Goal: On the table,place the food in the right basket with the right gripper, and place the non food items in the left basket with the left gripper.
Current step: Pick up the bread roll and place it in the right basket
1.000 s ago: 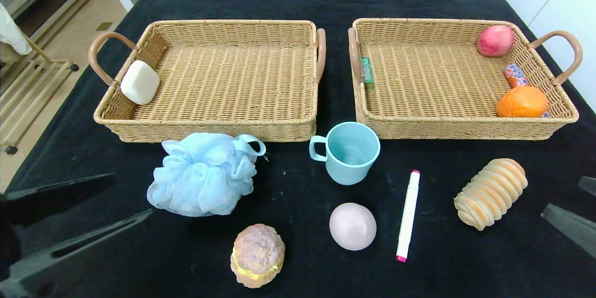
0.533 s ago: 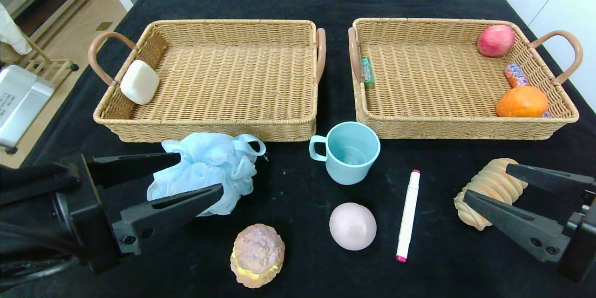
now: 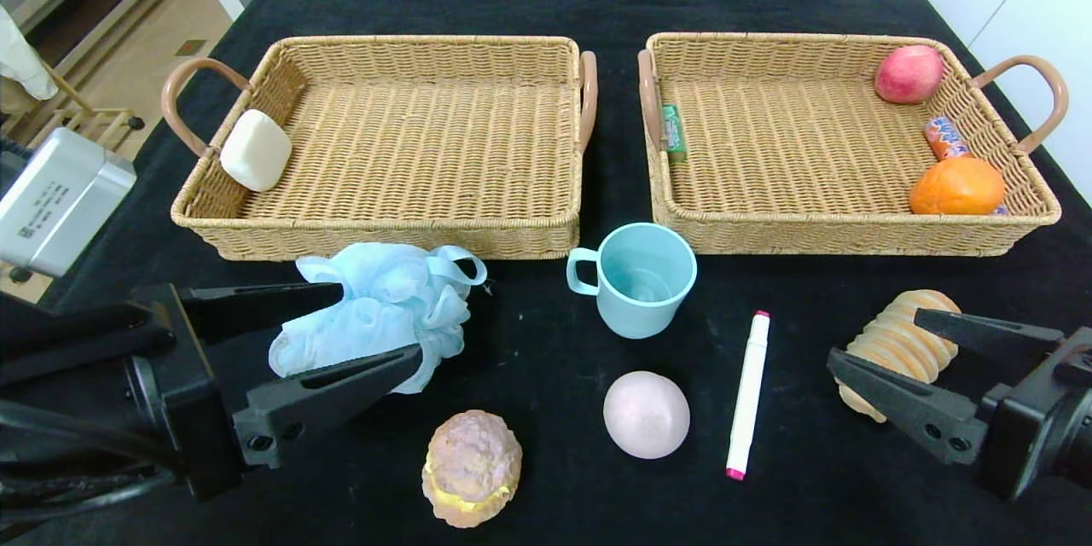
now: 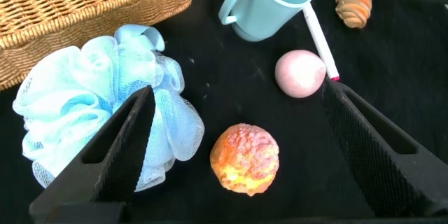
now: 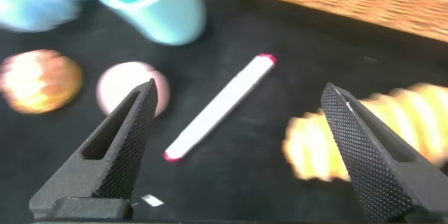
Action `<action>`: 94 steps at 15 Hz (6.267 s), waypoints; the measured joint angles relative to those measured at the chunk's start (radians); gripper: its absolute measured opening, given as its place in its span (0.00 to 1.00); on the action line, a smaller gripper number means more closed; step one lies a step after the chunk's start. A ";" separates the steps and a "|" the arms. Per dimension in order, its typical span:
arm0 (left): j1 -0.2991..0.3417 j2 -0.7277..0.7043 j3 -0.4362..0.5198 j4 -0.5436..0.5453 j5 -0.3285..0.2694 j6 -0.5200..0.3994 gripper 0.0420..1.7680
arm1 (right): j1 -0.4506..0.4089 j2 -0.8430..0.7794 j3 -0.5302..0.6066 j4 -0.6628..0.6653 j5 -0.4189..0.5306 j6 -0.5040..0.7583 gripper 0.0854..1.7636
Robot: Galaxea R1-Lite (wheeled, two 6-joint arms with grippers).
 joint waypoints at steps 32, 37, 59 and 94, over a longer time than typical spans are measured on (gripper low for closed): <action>-0.003 -0.020 0.017 0.002 0.000 0.035 0.97 | -0.328 0.469 -0.671 0.906 -0.095 0.742 0.84; -0.003 -0.024 0.017 0.003 0.000 0.042 0.97 | -0.325 0.472 -0.669 0.908 -0.096 0.739 0.47; -0.005 -0.030 0.028 0.003 -0.003 0.061 0.97 | -0.267 0.366 -0.737 1.126 -0.107 0.724 0.18; -0.046 -0.070 0.029 0.005 0.000 0.076 0.97 | -0.352 0.746 -1.409 0.854 -0.151 0.370 0.42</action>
